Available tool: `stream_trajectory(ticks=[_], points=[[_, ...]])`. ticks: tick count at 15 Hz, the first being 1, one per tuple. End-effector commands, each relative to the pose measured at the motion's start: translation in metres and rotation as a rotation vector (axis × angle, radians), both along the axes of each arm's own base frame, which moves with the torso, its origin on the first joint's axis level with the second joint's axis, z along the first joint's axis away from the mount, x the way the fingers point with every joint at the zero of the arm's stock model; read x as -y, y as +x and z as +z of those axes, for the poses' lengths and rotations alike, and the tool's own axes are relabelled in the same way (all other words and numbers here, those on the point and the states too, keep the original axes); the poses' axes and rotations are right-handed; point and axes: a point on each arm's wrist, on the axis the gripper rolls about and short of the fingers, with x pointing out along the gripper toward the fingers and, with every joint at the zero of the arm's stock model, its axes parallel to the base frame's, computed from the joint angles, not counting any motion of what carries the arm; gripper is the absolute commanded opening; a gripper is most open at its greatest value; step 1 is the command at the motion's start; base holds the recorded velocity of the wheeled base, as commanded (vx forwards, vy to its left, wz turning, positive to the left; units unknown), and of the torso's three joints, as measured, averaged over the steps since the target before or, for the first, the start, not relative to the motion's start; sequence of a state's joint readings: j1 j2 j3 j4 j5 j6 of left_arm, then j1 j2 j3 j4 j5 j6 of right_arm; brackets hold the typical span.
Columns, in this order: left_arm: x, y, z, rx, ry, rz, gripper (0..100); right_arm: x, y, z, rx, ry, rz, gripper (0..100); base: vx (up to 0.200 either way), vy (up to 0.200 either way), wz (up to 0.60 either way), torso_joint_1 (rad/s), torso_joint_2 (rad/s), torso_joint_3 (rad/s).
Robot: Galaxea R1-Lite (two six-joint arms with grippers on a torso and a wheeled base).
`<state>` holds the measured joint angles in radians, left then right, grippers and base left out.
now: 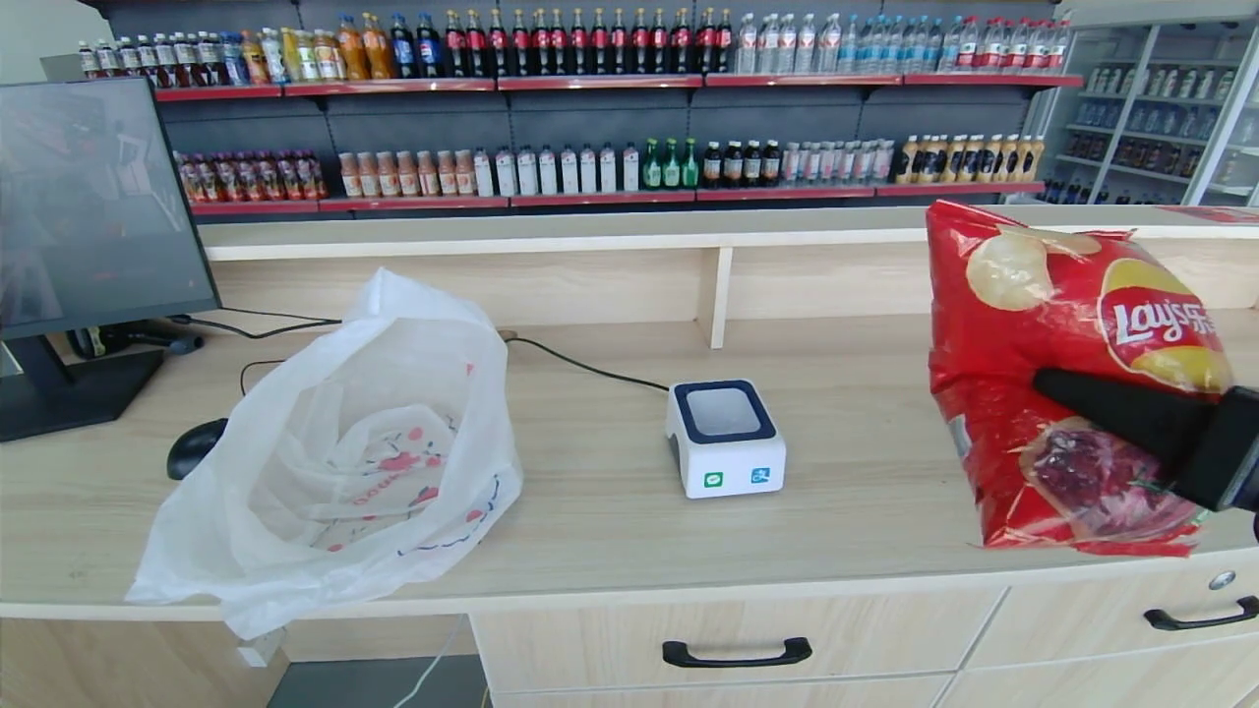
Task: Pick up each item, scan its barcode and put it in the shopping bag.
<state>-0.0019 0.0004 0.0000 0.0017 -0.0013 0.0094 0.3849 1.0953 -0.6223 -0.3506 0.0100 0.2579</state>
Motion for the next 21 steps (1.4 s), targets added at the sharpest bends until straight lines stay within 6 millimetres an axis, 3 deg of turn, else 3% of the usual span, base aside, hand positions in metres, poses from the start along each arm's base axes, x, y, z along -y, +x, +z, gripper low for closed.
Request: stream_trajectory(ticks=[1,7,18,21], points=[[0.0,0.0,0.0,0.001,0.0,0.0,100,-0.033,0.002,-0.009,-0.05,0.134,0.161,0,0.0,0.0,0.0,0.0,0.0,0.0],[0.0,0.0,0.0,0.002,0.0,0.0,100,-0.041,-0.012,0.0,-0.118,0.337,0.41,0,0.0,0.0,0.0,0.0,0.0,0.0],[0.0,0.0,0.0,0.001,0.0,0.002,100,-0.049,-0.023,-0.039,-0.339,0.728,0.603,0,0.0,0.0,0.0,0.0,0.0,0.0],[0.0,0.0,0.0,0.001,0.0,0.002,100,-0.045,-0.028,-0.05,-0.399,0.767,0.59,0,0.0,0.0,0.0,0.0,0.0,0.0]])
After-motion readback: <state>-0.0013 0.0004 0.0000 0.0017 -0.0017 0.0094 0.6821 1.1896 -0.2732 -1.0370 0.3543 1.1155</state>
